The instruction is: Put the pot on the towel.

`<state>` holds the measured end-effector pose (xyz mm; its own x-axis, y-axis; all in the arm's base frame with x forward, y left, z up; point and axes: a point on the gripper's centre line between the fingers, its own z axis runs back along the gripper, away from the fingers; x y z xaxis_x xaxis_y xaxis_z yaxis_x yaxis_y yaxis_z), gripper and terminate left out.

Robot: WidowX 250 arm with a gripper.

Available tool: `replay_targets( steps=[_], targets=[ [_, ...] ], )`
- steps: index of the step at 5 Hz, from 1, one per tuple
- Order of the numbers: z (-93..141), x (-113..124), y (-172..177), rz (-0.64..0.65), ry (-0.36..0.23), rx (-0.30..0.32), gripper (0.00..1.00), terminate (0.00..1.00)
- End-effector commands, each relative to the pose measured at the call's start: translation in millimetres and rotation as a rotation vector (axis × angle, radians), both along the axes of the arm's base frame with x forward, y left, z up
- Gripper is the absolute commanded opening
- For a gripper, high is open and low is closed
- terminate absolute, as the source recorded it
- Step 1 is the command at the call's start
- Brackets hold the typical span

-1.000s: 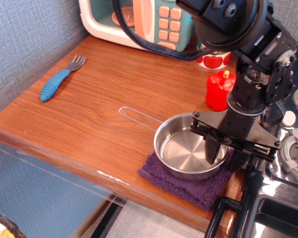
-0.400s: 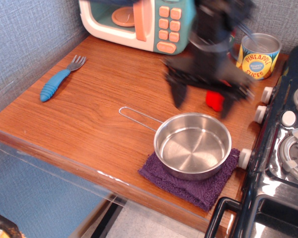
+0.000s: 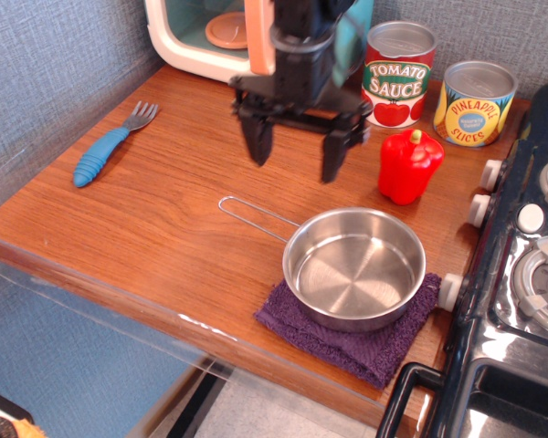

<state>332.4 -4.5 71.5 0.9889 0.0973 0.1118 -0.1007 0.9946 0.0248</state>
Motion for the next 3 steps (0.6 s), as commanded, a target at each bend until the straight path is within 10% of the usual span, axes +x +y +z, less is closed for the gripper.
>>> replay_targets(
  steps=[1, 2, 3],
  targets=[
    [7.7, 12.3, -1.3, -0.118, -0.038, 0.021, 1.0, 0.0],
    [8.4, 14.0, 0.6, -0.213, -0.039, -0.003, 1.0, 0.0],
    [8.4, 14.0, 0.6, -0.213, -0.039, -0.003, 1.0, 1.0]
  ],
)
